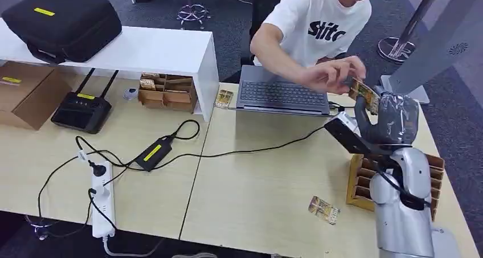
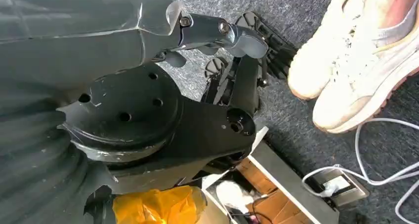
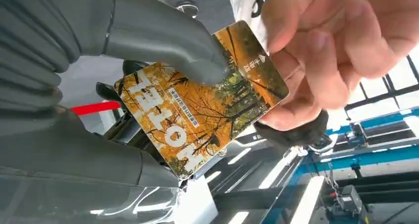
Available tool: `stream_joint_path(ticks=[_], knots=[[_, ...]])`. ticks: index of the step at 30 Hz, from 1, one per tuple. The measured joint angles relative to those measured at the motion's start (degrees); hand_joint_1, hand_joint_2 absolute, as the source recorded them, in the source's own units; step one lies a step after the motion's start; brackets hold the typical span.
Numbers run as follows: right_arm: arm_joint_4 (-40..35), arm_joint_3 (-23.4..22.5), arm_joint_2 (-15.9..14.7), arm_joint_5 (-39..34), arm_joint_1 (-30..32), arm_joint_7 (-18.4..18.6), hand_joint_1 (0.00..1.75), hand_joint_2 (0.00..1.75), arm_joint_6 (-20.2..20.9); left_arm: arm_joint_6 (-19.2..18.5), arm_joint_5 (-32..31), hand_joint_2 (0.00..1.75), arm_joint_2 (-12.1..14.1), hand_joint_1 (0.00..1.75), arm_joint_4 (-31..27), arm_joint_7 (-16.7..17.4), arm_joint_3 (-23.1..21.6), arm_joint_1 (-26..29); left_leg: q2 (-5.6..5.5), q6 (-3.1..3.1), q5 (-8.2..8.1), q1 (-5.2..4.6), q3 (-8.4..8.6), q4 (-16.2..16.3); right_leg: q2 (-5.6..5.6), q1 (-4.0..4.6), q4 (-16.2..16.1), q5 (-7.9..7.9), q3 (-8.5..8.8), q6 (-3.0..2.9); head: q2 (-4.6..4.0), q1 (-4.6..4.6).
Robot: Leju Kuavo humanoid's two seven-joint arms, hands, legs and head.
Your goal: Pass the card to the sensor for recognition and then transmit it.
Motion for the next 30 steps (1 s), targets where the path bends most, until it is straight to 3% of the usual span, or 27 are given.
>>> stream_joint_path(ticks=[6,12,19,30], knots=[[-1.79,-0.35,0.0,-2.56,1.14,-1.09,1.75,1.75,0.02,0.11,0.02,1.75,-0.02,0.0,0.0,-0.22,0.0,0.0,0.0,0.0,0.0,0.0,0.0,0.0,0.0,0.0,-0.01,0.0,-0.01,0.0,0.0,0.0],[-6.6,-3.79,-0.92,-8.79,4.34,-2.47,1.75,1.75,0.09,0.33,0.0,1.75,-0.07,0.0,0.0,-0.61,0.0,0.11,-0.02,0.0,-0.03,-0.01,0.0,0.01,-0.01,-0.01,-0.07,0.0,-0.02,0.01,0.0,-0.02],[-13.31,-17.1,-1.68,-22.14,10.63,-7.26,1.75,1.75,4.11,1.22,0.02,1.75,-0.59,0.0,0.0,-1.07,0.63,0.65,-0.06,0.06,-0.12,-0.02,-0.04,0.01,-0.06,-0.02,-0.1,-0.03,-0.01,0.05,0.0,0.0],[-15.69,-33.64,-1.64,-25.16,17.99,-9.71,1.75,1.75,6.23,1.79,0.02,1.75,-1.6,0.0,0.0,-1.79,2.95,0.65,-0.06,0.07,-0.16,-0.02,-0.04,0.01,-0.09,-0.01,-0.1,-0.1,0.0,0.12,0.0,0.0]])
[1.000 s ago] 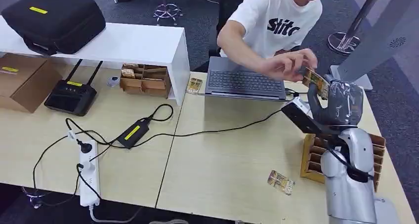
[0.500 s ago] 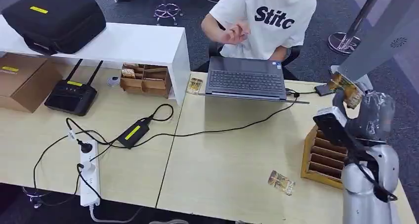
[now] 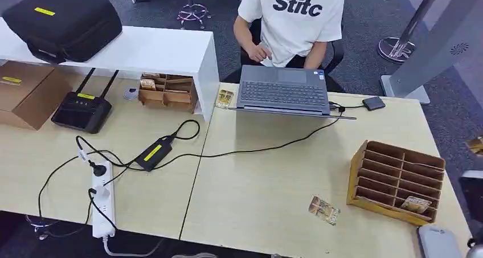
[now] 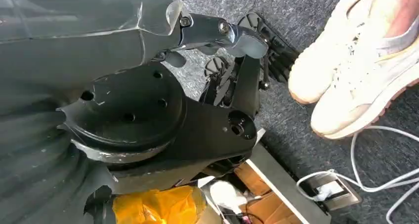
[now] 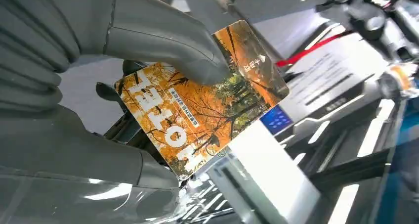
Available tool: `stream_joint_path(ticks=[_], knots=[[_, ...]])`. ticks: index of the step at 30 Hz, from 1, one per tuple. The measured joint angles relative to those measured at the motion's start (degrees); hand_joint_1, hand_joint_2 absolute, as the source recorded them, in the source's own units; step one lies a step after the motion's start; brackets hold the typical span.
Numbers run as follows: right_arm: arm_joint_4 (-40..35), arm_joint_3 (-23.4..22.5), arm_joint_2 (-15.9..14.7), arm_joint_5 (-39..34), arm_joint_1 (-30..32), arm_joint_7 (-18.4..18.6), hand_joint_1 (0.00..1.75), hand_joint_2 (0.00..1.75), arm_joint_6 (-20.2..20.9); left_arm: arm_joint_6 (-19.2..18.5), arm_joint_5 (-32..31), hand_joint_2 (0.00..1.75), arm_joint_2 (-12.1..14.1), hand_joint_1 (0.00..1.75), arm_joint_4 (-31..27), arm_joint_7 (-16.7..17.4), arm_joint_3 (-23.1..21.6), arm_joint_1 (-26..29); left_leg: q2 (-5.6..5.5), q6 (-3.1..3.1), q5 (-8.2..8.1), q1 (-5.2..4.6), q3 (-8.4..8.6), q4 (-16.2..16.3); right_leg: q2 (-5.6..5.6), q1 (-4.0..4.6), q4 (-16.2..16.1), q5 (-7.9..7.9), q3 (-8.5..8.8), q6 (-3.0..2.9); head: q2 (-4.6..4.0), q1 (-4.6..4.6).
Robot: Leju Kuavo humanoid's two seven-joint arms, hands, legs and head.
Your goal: Pass the card to the sensor for recognition and then transmit it.
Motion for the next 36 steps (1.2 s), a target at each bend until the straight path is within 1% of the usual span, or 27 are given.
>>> stream_joint_path(ticks=[3,6,11,13,16,20,23,25,28,34,36], knots=[[1.27,-4.5,0.24,-0.72,1.69,-1.29,1.75,1.75,0.79,0.15,-0.02,1.75,-0.28,0.0,0.0,-0.33,0.5,-0.02,0.0,0.02,-0.02,0.0,-0.01,0.0,0.0,0.0,0.0,0.0,0.01,0.0,0.0,0.0],[2.49,-7.76,0.72,-0.72,3.06,-2.23,1.75,1.75,1.07,0.22,-0.02,1.75,-0.46,0.0,0.0,-0.37,1.03,0.0,0.02,0.06,-0.04,-0.01,-0.01,0.0,0.02,-0.01,0.0,-0.01,0.01,0.01,0.0,0.0],[3.32,-10.18,1.33,-0.65,3.65,-2.42,1.75,1.75,1.31,0.24,-0.02,1.75,-0.68,0.0,0.0,-0.39,1.59,-0.02,0.05,0.05,-0.05,-0.01,0.01,0.0,0.06,-0.01,0.0,-0.01,0.0,0.01,0.0,-0.02],[3.5,-10.57,1.51,-0.5,3.76,-2.38,1.75,1.75,1.38,0.24,0.0,1.75,-0.7,0.0,0.0,-0.37,1.68,-0.03,0.05,0.05,-0.05,-0.01,0.02,0.0,0.06,-0.01,0.0,-0.01,0.01,0.01,0.0,-0.02],[3.85,-11.03,1.84,1.42,4.59,-1.94,1.75,1.75,3.12,0.57,-0.02,1.75,-0.85,0.0,0.0,-0.46,1.94,-0.03,0.05,0.05,-0.05,0.0,0.03,0.0,0.05,-0.01,0.0,-0.01,0.02,0.01,0.0,-0.02],[5.15,-11.01,2.71,7.14,6.77,-1.62,1.75,1.75,5.39,0.74,-0.02,1.75,-1.2,0.0,0.0,-0.85,2.86,-0.02,0.05,0.06,-0.05,-0.01,0.01,-0.01,0.05,-0.01,0.01,-0.02,0.02,0.01,0.0,-0.02],[6.33,-11.01,3.39,9.7,7.62,-1.79,1.75,1.75,6.49,0.76,-0.02,1.75,-1.38,0.0,0.0,-1.09,3.23,-0.03,0.05,0.05,-0.05,-0.01,0.01,-0.01,0.06,-0.01,0.0,-0.04,0.02,0.02,0.0,0.0],[6.91,-11.01,3.78,10.26,7.8,-2.16,1.75,1.75,7.17,0.79,0.0,1.75,-1.44,0.0,0.0,-1.14,3.41,-0.03,0.05,0.06,-0.05,-0.01,0.02,-0.01,0.06,-0.01,0.0,-0.05,0.01,0.02,0.0,-0.02],[7.47,-11.01,4.22,11.37,8.53,-2.93,1.75,1.75,9.42,0.9,0.0,1.75,-1.55,0.0,0.0,-1.16,4.04,-0.02,0.04,0.06,-0.05,-0.01,0.01,-0.01,0.04,-0.01,0.01,-0.05,0.02,0.02,0.0,-0.02],[7.98,-11.03,4.57,11.43,9.3,-3.17,1.75,1.75,10.07,1.03,-0.02,1.75,-1.73,0.0,0.0,-1.16,4.55,-0.02,0.07,0.06,-0.05,-0.01,0.02,-0.01,0.07,-0.01,0.0,-0.05,0.01,0.02,0.0,-0.02],[7.98,-11.05,4.59,12.31,9.52,-3.21,1.75,1.75,11.72,1.03,0.0,1.75,-1.73,0.0,0.0,-1.18,4.57,-0.02,0.07,0.06,-0.05,-0.01,0.03,-0.01,0.07,-0.01,0.0,-0.05,0.02,0.02,0.0,-0.02]])
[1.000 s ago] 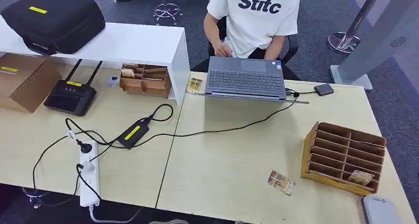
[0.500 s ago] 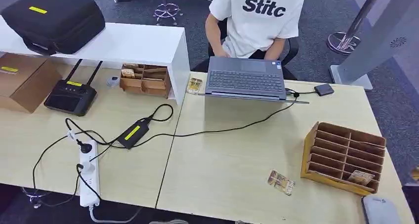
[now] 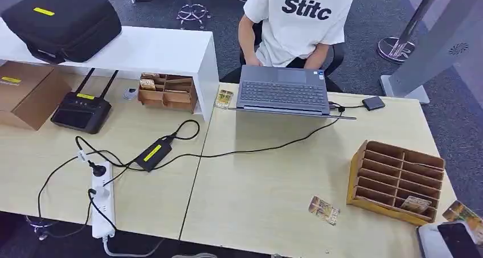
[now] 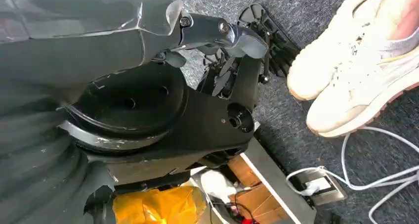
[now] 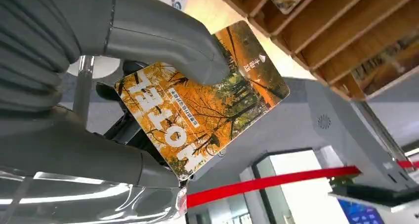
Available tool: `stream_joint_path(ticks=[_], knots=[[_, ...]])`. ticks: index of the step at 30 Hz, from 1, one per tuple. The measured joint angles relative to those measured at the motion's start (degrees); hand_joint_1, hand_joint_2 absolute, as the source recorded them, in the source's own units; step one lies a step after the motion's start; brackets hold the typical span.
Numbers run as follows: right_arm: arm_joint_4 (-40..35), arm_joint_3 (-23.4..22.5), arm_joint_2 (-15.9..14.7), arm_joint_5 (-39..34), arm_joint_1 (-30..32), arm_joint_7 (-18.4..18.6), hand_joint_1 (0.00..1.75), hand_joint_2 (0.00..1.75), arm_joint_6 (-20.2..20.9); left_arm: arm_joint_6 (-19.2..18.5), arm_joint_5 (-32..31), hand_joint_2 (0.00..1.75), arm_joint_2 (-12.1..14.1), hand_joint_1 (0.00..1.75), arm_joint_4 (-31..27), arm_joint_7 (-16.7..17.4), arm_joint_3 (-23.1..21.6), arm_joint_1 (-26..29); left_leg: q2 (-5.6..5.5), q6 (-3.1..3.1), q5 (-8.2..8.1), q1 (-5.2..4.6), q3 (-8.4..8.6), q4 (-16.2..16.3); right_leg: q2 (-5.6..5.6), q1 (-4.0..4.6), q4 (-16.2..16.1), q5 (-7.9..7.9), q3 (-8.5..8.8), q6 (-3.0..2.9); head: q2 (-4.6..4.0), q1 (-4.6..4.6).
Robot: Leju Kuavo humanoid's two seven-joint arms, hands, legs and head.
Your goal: Pass the card to the sensor for recognition and then transmit it.
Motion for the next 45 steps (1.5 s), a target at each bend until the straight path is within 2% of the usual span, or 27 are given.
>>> stream_joint_path(ticks=[4,6,17,24,28,32,38,45], knots=[[-0.02,-0.79,0.0,1.46,1.09,-1.14,1.75,1.75,6.01,-0.02,0.0,1.75,0.0,0.0,0.0,-0.13,0.35,0.04,-0.02,0.01,-0.01,0.0,-0.01,0.0,-0.02,0.0,0.0,-0.01,0.0,0.01,0.0,0.0],[-0.26,-1.86,0.0,1.53,1.45,-1.93,1.75,1.75,7.76,-0.02,0.0,1.75,0.0,0.0,0.0,-0.18,0.68,0.09,-0.01,-0.01,-0.02,0.0,-0.01,0.0,-0.01,0.0,0.0,-0.01,0.0,0.01,0.0,0.0],[-1.57,-8.57,0.0,1.57,1.65,-3.34,1.75,1.75,10.44,0.31,0.0,1.75,-0.22,0.0,0.0,-0.52,2.34,0.11,-0.01,0.0,-0.03,-0.02,0.0,0.0,-0.02,-0.01,-0.01,-0.02,0.0,0.0,0.0,0.0],[-2.23,-15.1,0.0,5.2,0.76,-6.23,1.75,1.75,14.9,0.63,-0.02,1.75,-0.59,0.0,0.0,-0.98,3.34,0.15,-0.01,0.01,-0.04,-0.01,-0.01,0.0,-0.01,-0.01,-0.01,-0.02,0.0,0.0,0.0,0.0],[-2.03,-18.19,0.0,9.95,-0.2,-8.59,1.75,1.75,16.7,0.72,0.0,1.75,-0.63,0.0,0.0,-0.98,3.52,0.15,0.01,0.03,-0.05,-0.01,0.0,0.0,-0.01,-0.01,0.0,-0.02,0.01,0.0,0.0,0.0],[-1.44,-18.82,0.26,13.79,-0.47,-9.4,1.75,1.75,17.66,0.63,-0.02,1.75,-0.66,0.0,0.0,-0.96,3.76,0.14,0.01,0.02,-0.05,-0.01,0.0,0.0,-0.01,-0.01,0.0,-0.02,0.01,0.0,0.0,0.0],[-1.03,-18.99,0.74,14.03,-0.77,-9.57,1.75,1.75,17.98,0.63,-0.02,1.75,-0.66,0.0,0.0,-0.9,3.78,0.15,0.01,0.02,-0.05,-0.01,0.0,0.0,-0.01,-0.01,0.0,-0.02,0.01,0.0,0.0,0.0],[0.31,-18.95,1.29,18.07,-0.9,-9.9,1.75,1.75,18.22,0.22,-0.02,1.75,-0.55,0.0,0.0,-0.46,3.78,0.15,0.0,0.03,-0.05,-0.01,-0.01,0.0,-0.01,-0.01,0.0,-0.02,0.01,0.0,0.0,0.02]])
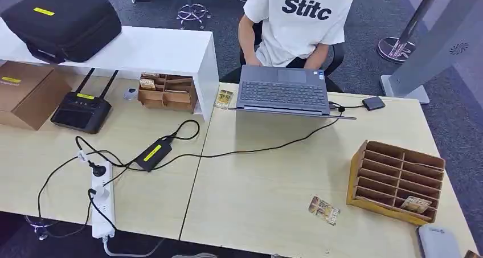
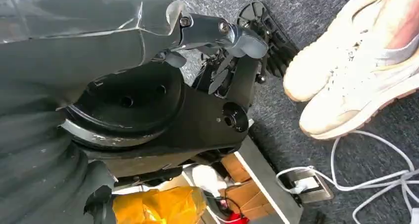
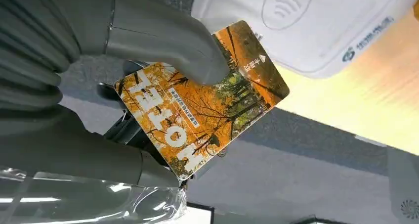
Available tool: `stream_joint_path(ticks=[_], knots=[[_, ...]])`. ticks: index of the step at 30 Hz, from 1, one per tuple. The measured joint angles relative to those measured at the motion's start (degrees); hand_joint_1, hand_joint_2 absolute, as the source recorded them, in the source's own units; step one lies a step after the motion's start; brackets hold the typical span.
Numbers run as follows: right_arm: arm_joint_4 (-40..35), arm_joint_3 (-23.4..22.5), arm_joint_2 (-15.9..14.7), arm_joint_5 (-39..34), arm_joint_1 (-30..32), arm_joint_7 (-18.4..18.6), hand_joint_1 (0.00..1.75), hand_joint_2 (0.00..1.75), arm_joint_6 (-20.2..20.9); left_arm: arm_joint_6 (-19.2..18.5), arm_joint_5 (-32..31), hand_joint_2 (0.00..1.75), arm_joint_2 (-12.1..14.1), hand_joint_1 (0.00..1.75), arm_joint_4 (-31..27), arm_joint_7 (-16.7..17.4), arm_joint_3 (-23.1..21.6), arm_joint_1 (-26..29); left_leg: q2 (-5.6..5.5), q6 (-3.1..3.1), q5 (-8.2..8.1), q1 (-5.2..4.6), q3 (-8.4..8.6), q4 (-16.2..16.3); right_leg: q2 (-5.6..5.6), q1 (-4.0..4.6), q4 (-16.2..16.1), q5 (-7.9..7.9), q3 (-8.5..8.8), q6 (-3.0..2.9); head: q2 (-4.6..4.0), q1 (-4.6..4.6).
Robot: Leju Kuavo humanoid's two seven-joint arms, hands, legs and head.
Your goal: Pass the card to the sensor for recognition and then transmit it.
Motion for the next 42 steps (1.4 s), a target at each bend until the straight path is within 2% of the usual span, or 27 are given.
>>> stream_joint_path(ticks=[33,38,40,42], knots=[[2.82,0.35,0.61,2.3,-0.22,-0.61,1.75,1.75,0.76,-0.17,0.02,1.75,0.31,0.0,0.0,0.33,0.0,0.0,0.0,0.0,0.0,0.01,0.02,0.0,0.0,0.01,-0.01,0.0,0.04,0.0,0.0,0.0],[2.78,0.35,0.74,2.54,-0.51,-1.55,1.75,1.75,-1.27,-0.11,0.0,1.75,0.31,0.0,0.0,0.35,0.0,0.0,0.0,0.0,0.0,0.01,0.02,0.0,0.0,0.0,0.0,0.0,0.04,0.0,0.0,-0.02],[1.64,0.37,0.92,0.72,-0.72,-2.32,1.75,1.75,-3.5,0.15,0.0,1.75,0.26,0.0,0.0,0.26,0.0,0.0,0.0,0.0,0.0,-0.01,0.01,0.0,0.0,-0.01,0.0,0.0,0.05,0.0,0.0,0.0],[-2.37,2.02,1.2,-7.34,0.16,-3.32,1.75,1.75,-3.69,0.37,0.0,1.75,0.07,0.0,0.0,-0.22,0.22,0.04,-0.01,0.0,0.0,-0.06,-0.04,0.0,-0.01,-0.07,0.03,0.0,0.05,0.0,0.0,-0.02]])
